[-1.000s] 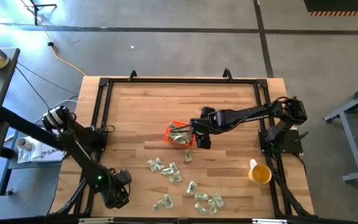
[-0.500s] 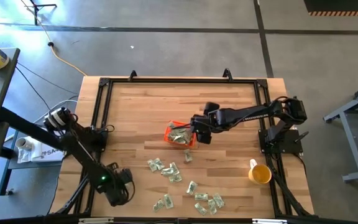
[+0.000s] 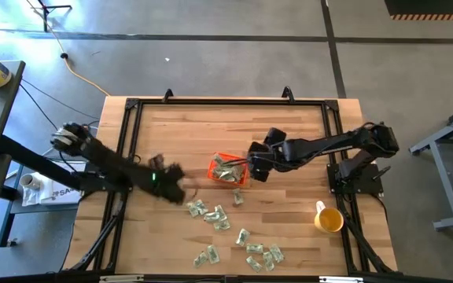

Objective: Pick and place Stevia / Truvia into bins
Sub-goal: Put the light green stevia packet into the orange bin

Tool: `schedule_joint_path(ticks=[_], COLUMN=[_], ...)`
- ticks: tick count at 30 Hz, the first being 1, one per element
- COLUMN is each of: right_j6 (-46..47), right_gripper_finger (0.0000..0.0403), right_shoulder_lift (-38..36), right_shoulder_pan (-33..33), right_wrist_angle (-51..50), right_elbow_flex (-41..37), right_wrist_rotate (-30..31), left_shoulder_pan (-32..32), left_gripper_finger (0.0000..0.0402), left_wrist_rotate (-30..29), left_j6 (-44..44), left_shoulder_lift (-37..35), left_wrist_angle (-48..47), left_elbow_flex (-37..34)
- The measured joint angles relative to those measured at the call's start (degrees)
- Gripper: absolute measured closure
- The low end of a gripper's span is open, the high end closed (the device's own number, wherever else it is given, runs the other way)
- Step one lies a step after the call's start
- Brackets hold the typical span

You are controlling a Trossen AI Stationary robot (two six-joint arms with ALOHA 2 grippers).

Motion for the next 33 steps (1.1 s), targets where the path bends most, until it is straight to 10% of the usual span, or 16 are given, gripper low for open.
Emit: schedule_joint_path(ticks=[4, 9, 20, 33], right_j6=[5.65, 11.18, 17.09, 10.12], right_gripper_finger=[0.0140, 0.0140, 0.0140, 0.0140], right_shoulder_lift=[-3.38, -5.26, -4.31, -3.08], right_shoulder_pan=[1.64, 3.48, 7.78, 7.64], right_wrist_angle=[-5.50, -11.79, -14.43, -11.99], right_elbow_flex=[0.00, 0.00, 0.00, 0.00], right_wrist_rotate=[1.39, -0.75, -2.18, -9.19], left_shoulder_pan=[12.20, 24.10, 30.89, 26.35], left_gripper_finger=[0.0379, 0.0379, 0.0339, 0.0117], left_wrist_rotate=[-0.34, 14.43, 33.88, 31.12], left_j6=[14.73, 30.94, 30.69, 26.40], left_shoulder_lift=[-7.78, -10.62, 8.37, 5.81], left_wrist_angle=[14.64, 39.90, 51.21, 15.37], left_elbow_flex=[0.06, 0.33, 7.09, 17.57])
